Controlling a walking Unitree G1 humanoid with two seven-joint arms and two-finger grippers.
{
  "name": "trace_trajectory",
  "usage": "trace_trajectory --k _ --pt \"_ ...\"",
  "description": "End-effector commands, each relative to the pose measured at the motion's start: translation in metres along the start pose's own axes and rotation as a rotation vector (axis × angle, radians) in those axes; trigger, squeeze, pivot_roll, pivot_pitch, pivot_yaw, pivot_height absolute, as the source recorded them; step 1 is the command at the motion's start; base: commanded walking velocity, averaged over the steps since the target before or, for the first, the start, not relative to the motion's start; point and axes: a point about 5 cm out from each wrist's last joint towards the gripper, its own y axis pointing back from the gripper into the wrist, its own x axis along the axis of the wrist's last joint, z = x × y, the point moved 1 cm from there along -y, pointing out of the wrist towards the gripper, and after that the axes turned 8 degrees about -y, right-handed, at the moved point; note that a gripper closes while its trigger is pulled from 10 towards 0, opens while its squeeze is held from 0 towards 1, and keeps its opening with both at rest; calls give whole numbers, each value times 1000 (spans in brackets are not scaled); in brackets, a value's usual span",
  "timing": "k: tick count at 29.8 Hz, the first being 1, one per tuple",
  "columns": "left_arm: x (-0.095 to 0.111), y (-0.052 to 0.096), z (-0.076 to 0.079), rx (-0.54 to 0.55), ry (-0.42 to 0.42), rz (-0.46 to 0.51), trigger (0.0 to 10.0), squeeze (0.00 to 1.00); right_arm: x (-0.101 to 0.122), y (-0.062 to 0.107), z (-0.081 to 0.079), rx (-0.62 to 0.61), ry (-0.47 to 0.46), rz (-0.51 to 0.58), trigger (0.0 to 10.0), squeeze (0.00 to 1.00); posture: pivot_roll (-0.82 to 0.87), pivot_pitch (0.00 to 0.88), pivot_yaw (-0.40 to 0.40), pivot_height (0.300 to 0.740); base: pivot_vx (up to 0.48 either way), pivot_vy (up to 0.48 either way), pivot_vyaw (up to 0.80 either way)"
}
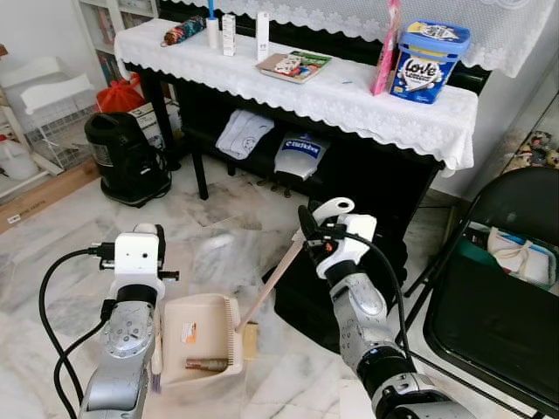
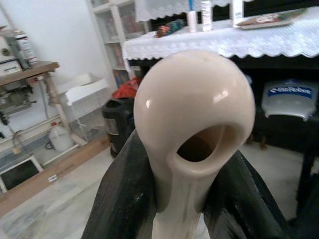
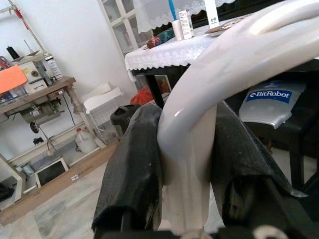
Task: Sweep floor
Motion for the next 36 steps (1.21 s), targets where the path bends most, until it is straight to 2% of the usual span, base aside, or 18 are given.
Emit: trace_trajectory --k 1,8,13,17,22,36 --pt "8 -2 -5 38 28 59 10000 0 2 -2 -6 5 -57 36 10000 0 151 0 -31 740 0 0 0" --pt "2 -8 -9 74 46 53 10000 0 3 5 5 -37 -41 47 10000 0 83 0 -5 740 0 0 0" --pt "5 -11 -4 67 66 68 10000 0 4 9 12 -67 -17 46 10000 0 69 0 0 740 0 0 0" --pt "7 -11 14 11 99 84 10000 0 10 15 27 -125 19 65 10000 0 58 0 10 740 0 0 0" --pt "7 -8 22 -17 115 90 10000 0 12 21 37 -172 51 63 10000 0 47 0 20 740 0 0 0" --pt "6 -11 23 -29 114 103 10000 0 7 20 35 -175 63 42 10000 0 57 0 16 740 0 0 714"
